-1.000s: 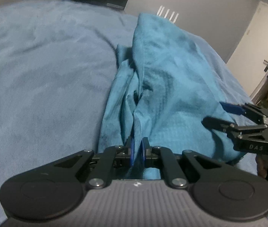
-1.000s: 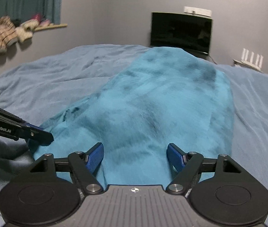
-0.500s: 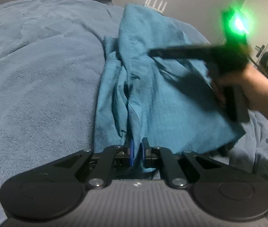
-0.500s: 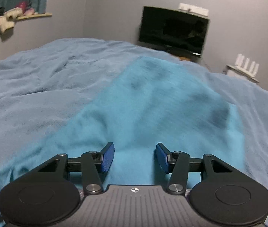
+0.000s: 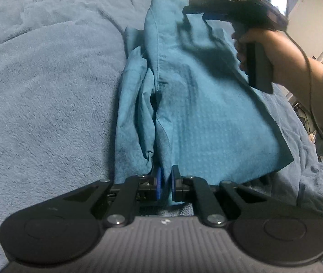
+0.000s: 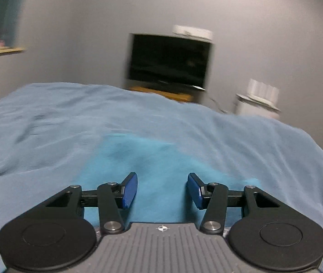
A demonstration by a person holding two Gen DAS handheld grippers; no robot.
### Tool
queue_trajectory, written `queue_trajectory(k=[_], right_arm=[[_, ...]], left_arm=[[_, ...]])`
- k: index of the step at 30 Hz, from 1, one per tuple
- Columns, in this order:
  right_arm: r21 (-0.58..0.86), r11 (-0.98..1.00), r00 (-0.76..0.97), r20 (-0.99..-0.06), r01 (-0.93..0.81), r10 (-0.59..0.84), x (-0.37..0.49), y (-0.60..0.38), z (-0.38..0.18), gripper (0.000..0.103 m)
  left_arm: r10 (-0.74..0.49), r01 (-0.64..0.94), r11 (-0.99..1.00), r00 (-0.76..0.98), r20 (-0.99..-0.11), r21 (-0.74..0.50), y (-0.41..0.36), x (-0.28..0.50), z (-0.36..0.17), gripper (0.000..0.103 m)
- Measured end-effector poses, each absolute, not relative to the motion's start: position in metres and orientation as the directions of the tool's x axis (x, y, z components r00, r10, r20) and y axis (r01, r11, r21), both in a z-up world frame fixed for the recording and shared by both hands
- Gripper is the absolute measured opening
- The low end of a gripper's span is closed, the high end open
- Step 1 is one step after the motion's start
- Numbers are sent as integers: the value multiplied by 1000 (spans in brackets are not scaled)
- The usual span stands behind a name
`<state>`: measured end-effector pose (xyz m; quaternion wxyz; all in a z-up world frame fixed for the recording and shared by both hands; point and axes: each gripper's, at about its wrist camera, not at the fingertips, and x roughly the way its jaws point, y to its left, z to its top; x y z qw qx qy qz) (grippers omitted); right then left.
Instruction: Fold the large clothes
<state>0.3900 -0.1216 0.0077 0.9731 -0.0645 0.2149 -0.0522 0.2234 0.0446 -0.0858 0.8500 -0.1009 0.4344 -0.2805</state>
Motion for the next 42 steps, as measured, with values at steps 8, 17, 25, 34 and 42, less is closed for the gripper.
queue_trajectory(k=[8, 17, 25, 34, 42], right_arm=[[-152, 988, 825, -559, -1, -85, 434, -91, -32, 52], [-12, 998, 874, -482, -68, 54, 368, -98, -5, 61], [-19, 1000, 849, -528, -24, 10, 219, -153, -15, 62], [-104, 994, 836, -540, 45, -94, 101, -181, -37, 67], [19, 995, 794, -604, 96, -65, 37, -194, -51, 71]], left_arm=[[-549, 406, 829, 461, -697, -385, 35, 223, -88, 3], [-575, 419, 811, 445, -687, -408, 40, 230, -92, 6], [-563, 436, 821, 505, -654, -369, 41, 217, -83, 6], [-488, 413, 868, 606, -629, -275, 46, 182, -70, 9], [-295, 306, 949, 775, -559, -76, 38, 134, -45, 90]])
